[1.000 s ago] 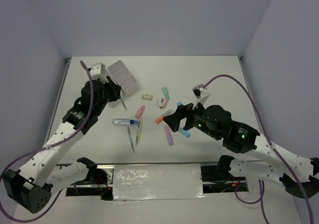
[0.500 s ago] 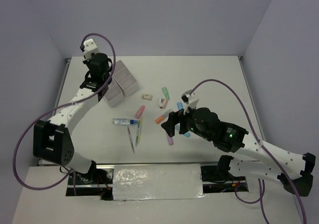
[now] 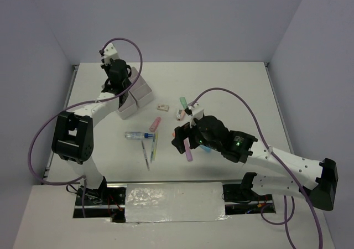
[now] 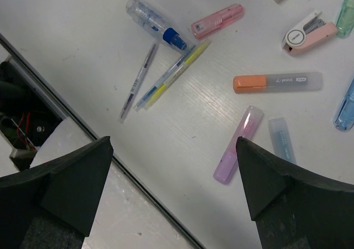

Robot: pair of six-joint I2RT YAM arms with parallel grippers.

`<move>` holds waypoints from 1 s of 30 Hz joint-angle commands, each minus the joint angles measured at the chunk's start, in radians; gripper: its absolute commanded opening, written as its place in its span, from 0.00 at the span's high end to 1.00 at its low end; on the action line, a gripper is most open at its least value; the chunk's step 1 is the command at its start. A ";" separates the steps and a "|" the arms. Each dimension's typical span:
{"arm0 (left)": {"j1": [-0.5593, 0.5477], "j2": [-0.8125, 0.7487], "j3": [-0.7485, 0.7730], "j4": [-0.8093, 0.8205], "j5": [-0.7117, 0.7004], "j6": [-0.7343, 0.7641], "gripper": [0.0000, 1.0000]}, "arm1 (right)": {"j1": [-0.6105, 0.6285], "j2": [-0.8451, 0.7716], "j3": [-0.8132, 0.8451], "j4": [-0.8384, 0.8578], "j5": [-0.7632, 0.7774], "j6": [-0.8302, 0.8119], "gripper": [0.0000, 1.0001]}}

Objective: Sort the stationery into containers
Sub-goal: Place the pen in the storage box.

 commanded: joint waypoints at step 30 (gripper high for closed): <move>0.022 -0.153 -0.037 -0.251 -0.032 -0.287 0.01 | -0.060 0.398 0.304 -0.154 0.068 0.194 0.00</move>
